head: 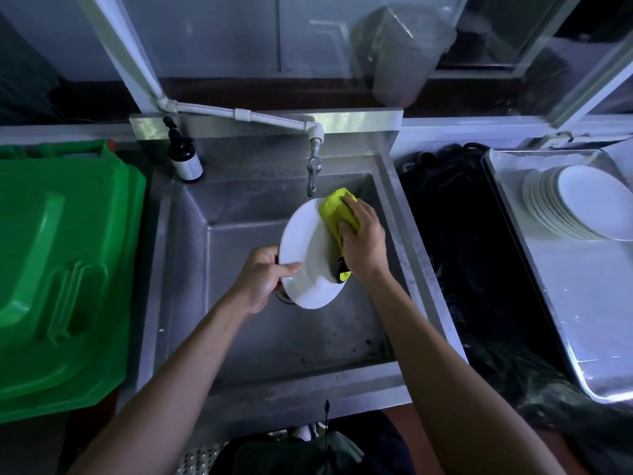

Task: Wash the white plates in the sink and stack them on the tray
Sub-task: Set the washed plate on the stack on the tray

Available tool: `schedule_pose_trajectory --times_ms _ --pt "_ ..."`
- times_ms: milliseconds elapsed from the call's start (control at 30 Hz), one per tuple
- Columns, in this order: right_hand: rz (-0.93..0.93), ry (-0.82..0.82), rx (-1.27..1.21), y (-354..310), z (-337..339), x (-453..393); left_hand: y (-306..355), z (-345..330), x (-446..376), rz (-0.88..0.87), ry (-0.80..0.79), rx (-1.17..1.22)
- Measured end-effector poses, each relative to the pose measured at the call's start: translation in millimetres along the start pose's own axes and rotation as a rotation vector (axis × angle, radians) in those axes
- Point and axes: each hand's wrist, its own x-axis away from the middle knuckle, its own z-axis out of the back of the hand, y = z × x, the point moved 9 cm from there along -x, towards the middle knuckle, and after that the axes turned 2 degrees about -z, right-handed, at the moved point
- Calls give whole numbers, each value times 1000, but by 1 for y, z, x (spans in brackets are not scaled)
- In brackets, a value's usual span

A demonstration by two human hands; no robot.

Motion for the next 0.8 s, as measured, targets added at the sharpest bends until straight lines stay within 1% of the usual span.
schedule_pose_trajectory --times_ms 267,467,633,733,800 --pt "98 -22 54 -7 14 17 9 -20 -13 -87 3 -258" --pt "92 -28 195 6 55 20 36 -49 -26 -226 -13 -559" --pt "71 -24 248 24 99 18 74 -93 -35 -399 -45 -771" --pt "52 14 272 39 130 16 95 -131 -40 -478 -87 -912" --pt "35 54 270 50 153 16 105 -163 -44 -558 -137 -1046"
